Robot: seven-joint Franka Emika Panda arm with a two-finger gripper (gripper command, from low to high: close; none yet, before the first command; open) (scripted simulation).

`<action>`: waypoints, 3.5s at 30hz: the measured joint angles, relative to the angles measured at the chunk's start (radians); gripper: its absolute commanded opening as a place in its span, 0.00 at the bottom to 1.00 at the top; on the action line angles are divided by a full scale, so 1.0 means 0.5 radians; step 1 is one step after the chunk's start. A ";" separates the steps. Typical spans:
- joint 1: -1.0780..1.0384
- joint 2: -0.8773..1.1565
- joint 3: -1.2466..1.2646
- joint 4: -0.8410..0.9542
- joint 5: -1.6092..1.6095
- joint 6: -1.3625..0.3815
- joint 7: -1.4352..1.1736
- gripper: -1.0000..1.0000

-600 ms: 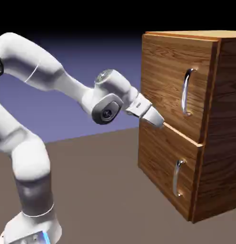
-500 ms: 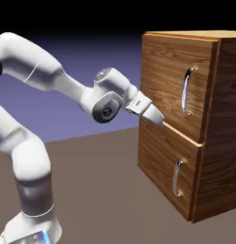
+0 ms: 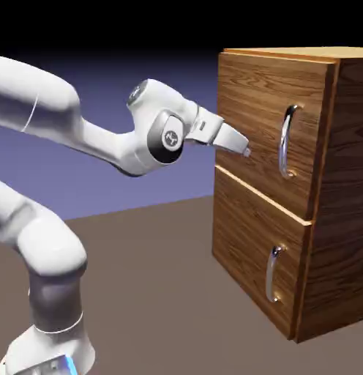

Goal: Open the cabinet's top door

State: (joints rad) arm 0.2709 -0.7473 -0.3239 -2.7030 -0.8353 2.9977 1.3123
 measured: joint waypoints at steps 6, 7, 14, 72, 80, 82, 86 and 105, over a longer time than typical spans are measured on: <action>0.162 -0.111 -0.202 0.067 -0.522 -0.025 0.357 0.50; 0.189 -0.129 -0.236 0.078 -0.609 -0.029 0.416 0.50; 0.377 -0.258 -0.472 0.156 -1.218 -0.057 0.833 0.50; 0.208 -1.197 -0.100 -0.515 -2.326 -1.184 2.256 0.00; 0.190 -1.426 0.480 -0.677 -1.656 -1.536 2.116 0.00; 0.212 -1.455 0.624 -0.691 -1.499 -1.632 2.096 0.00; 0.265 -1.471 0.914 -0.690 -1.200 -1.830 2.077 0.00; 0.022 -0.884 2.291 -0.024 0.034 -2.923 2.244 0.00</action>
State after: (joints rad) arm 0.2817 -1.1890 0.8217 -2.7148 -0.8181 1.5363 2.4340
